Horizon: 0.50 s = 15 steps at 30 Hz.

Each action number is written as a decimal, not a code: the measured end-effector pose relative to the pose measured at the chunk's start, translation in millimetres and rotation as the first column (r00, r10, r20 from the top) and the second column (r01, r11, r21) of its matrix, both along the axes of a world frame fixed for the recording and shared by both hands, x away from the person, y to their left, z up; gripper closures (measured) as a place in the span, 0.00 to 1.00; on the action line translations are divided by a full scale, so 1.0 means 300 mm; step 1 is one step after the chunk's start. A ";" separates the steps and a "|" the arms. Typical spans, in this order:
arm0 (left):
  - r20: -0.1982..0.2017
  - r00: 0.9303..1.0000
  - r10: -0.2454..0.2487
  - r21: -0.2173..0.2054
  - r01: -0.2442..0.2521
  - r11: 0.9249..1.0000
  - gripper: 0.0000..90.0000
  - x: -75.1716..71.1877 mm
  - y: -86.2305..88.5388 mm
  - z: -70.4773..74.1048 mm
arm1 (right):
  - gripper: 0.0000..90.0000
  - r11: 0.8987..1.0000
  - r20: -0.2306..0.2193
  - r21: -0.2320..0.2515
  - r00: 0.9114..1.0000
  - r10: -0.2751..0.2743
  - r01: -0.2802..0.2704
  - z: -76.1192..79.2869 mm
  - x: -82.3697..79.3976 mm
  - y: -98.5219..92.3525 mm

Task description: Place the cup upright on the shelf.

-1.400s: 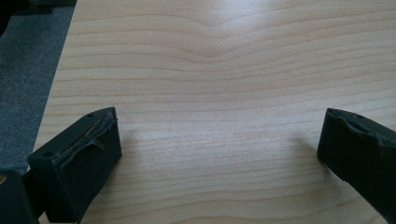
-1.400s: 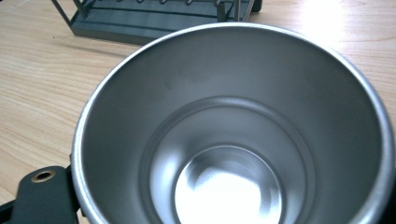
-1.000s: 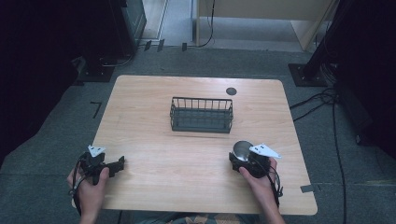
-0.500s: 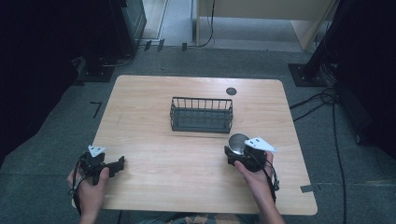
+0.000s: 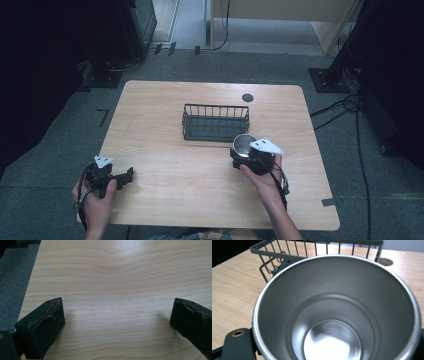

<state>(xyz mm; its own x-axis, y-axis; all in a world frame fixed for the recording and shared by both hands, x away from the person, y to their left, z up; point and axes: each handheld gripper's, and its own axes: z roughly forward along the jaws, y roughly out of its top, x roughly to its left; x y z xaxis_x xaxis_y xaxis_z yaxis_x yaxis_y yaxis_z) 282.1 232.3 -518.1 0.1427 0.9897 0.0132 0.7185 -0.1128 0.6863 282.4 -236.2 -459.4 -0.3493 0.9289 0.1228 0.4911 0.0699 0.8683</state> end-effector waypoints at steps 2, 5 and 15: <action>0.000 1.000 0.000 0.000 0.000 1.000 0.00 0.000 0.000 0.000 | 0.18 1.000 0.001 -0.002 1.000 0.001 -0.001 0.003 0.004 0.004; 0.000 1.000 0.000 0.000 0.000 1.000 0.00 0.000 0.000 0.000 | 0.18 1.000 0.004 -0.002 1.000 0.000 0.000 0.014 0.018 0.012; 0.000 1.000 0.000 0.000 0.000 1.000 0.00 0.000 0.000 0.000 | 0.19 1.000 0.045 0.001 0.999 0.005 -0.005 0.070 0.067 0.052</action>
<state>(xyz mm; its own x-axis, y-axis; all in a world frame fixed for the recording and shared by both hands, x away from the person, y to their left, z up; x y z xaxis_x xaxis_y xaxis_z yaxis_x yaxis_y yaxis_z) 282.0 232.3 -518.1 0.1429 0.9896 0.0133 0.7188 -0.1131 0.6859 302.5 -220.7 -438.3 -0.3594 0.9269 0.1079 0.4508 0.0712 0.8898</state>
